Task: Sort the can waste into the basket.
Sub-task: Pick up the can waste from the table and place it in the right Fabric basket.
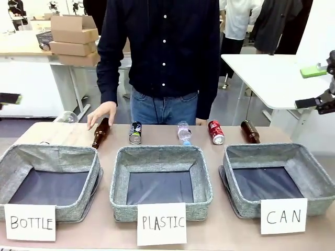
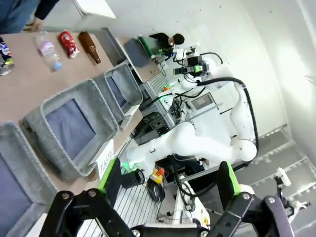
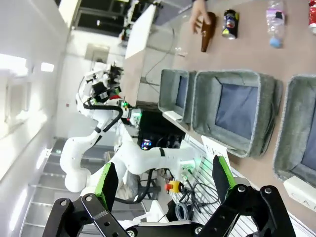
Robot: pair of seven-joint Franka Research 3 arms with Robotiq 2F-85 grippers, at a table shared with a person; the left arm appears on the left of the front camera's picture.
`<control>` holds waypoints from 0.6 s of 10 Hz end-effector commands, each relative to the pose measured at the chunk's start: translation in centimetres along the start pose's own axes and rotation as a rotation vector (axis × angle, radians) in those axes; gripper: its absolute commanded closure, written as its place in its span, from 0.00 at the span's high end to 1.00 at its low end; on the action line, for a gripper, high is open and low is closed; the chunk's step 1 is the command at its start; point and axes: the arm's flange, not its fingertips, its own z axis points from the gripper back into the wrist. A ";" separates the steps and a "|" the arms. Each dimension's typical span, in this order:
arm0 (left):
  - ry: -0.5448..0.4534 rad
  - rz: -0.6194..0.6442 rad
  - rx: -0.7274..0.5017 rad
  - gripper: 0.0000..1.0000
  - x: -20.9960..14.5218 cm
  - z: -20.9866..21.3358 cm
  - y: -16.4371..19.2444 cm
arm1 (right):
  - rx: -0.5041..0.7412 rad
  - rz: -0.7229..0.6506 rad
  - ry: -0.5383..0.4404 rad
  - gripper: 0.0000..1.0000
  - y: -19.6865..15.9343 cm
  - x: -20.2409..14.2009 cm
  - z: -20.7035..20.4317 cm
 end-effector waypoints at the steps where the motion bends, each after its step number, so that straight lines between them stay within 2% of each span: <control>1: -0.006 -0.033 -0.005 1.00 0.2 -0.2 -0.2 | 0.025 0.029 -0.003 1.00 0.0 0.5 0.0; 6: -0.006 -0.033 -0.005 1.00 0.2 -0.2 -0.2 | 0.025 0.029 -0.003 1.00 0.0 0.5 0.0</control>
